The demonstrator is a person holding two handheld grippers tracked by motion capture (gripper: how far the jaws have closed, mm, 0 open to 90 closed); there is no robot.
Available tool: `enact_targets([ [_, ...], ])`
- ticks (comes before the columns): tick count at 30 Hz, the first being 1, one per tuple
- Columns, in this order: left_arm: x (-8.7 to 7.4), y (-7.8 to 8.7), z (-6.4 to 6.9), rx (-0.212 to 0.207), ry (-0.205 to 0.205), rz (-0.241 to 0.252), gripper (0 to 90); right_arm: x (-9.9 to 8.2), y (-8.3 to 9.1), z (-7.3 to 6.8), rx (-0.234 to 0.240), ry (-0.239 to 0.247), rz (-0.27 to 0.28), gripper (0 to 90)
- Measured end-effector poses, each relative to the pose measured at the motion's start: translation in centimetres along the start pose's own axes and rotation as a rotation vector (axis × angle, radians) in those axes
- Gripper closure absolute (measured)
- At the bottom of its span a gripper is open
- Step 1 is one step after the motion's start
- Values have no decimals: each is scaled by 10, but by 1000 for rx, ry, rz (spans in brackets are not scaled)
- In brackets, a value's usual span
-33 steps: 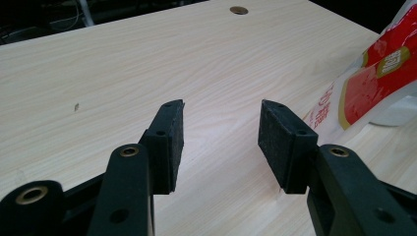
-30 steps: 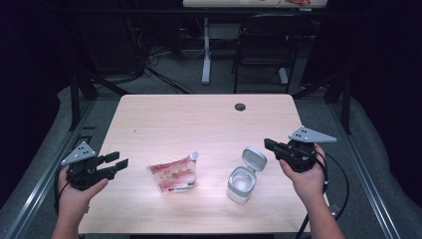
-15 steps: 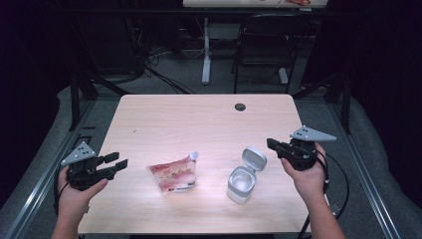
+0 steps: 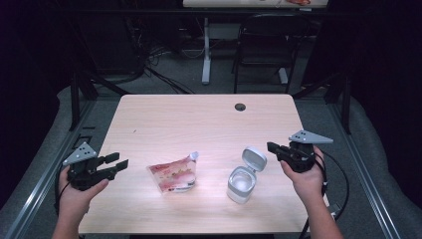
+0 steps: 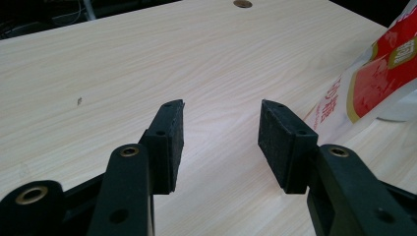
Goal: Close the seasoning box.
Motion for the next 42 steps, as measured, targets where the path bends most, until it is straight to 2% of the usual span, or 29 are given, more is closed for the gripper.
enact_targets([
  [12, -1, 0, -1, 1, 2, -3, 525, -11, -4, 3, 2, -10, -18, 900],
  [42, 0, -1, 0, 1, -5, -5, 522, -24, -1, -21, 63, 23, -17, 900],
])
Point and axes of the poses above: each handheld gripper's, and its own axes: y roughly backward along the jaws, x roughly out of its top, z roughly to its right, the point moved 3 cm from there along -y, roughly forward along the jaws, and after that the axes turned 7 degrees about -y, right-handed, at the moved point
